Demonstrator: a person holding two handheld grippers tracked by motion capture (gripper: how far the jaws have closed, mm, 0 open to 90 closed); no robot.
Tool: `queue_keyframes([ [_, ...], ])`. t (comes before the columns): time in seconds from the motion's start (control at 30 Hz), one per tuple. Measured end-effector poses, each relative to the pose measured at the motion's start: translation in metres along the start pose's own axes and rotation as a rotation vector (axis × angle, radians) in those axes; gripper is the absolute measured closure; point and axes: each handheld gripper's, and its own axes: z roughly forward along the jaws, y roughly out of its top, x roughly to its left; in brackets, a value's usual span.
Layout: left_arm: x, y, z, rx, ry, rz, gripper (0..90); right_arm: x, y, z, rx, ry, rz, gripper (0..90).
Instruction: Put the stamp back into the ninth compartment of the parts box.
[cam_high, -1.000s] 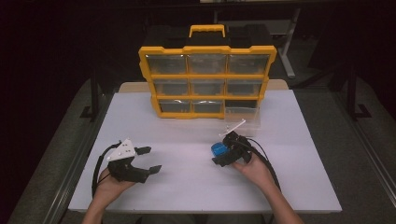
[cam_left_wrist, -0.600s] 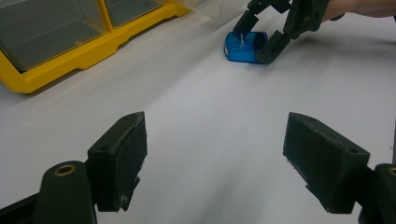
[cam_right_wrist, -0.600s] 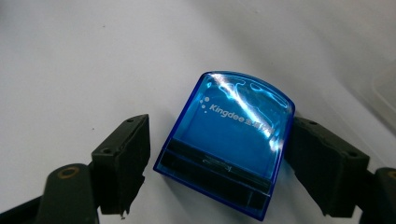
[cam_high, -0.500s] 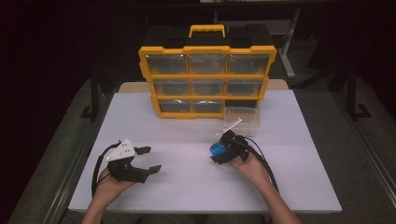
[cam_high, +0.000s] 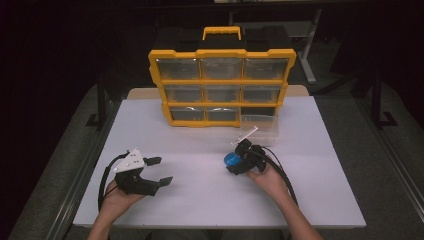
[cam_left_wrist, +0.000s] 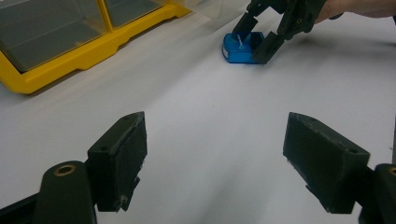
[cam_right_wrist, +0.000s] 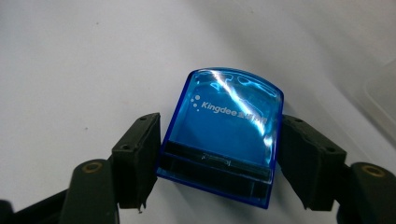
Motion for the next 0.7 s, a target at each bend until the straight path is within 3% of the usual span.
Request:
queue_keyframes([
  [0.27,0.0002,0.0,0.0001,0.001,0.0,0.002,21.5,-0.0009,0.0004,-0.0012,0.01,-0.002,-0.014,37.6],
  [0.7,0.0006,-0.0003,0.0001,-0.003,-0.001,-0.001,21.5,-0.0017,0.0014,-0.002,0.017,0.0,-0.045,39.0],
])
